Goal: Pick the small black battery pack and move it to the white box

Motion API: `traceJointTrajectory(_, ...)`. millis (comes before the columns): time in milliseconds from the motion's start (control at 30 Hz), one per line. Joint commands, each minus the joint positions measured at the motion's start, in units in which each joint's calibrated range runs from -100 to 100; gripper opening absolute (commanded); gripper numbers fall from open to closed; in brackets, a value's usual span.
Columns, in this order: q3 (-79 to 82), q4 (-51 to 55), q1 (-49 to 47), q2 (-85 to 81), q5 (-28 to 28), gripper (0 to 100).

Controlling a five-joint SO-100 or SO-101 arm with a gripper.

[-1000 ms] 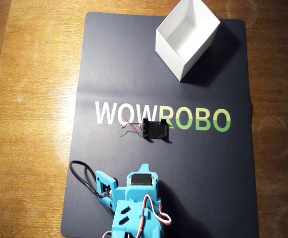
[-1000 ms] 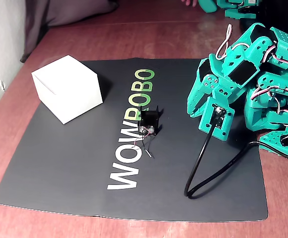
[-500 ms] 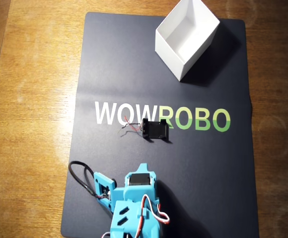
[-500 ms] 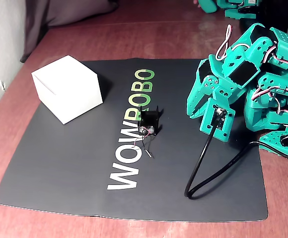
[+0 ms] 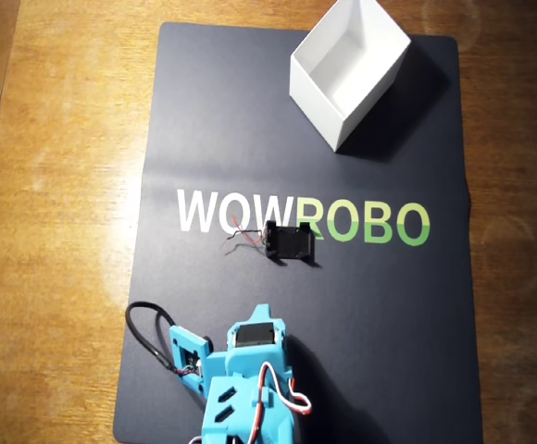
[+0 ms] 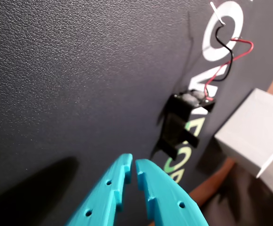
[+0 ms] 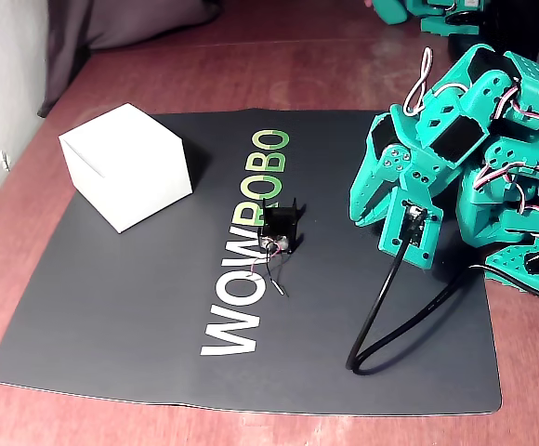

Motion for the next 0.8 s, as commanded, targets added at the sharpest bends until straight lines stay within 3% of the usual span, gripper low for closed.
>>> traceJointTrajectory(0, -1.25, -0.48, 0.18, 0.4, 0.02, 1)
traceJointTrajectory(300, -5.97, -0.48, -0.53, 1.01, -0.14, 1)
traceJointTrajectory(767, -22.11, -1.09, -0.53, 21.0, -0.14, 1)
